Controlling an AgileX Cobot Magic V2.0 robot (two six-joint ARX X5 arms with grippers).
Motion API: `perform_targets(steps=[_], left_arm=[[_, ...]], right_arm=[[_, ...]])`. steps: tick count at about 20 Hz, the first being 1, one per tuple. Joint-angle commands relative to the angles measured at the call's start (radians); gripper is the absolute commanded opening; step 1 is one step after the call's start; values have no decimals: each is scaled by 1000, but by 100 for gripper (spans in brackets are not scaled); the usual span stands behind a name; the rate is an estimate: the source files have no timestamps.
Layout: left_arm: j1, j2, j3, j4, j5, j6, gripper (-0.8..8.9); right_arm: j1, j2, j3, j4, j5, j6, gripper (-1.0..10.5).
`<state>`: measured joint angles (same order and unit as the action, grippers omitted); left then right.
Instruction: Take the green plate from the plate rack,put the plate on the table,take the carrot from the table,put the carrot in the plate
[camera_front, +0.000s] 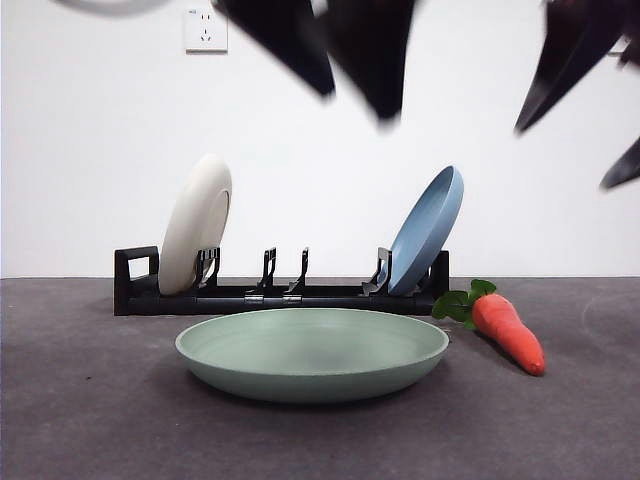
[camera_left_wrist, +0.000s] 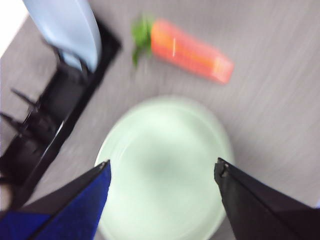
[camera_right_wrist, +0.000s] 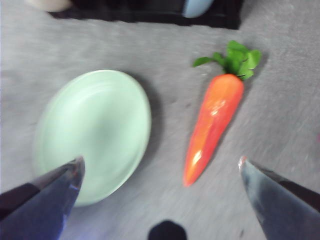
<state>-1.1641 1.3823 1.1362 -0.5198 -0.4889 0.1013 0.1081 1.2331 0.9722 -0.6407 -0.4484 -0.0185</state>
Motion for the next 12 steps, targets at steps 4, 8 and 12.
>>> perform_targets(steps=[4,8,12], left_arm=[[-3,-233,-2,-1,135,-149,350],[-3,-344,-2,-22,204,-196,350],[-3,-387,-2,-76,211,-243,350]], right_arm=[[87,222,2,186,168,30,658],[144,376,2,322,290,54,657],[158,481,2,421,348,100,596]])
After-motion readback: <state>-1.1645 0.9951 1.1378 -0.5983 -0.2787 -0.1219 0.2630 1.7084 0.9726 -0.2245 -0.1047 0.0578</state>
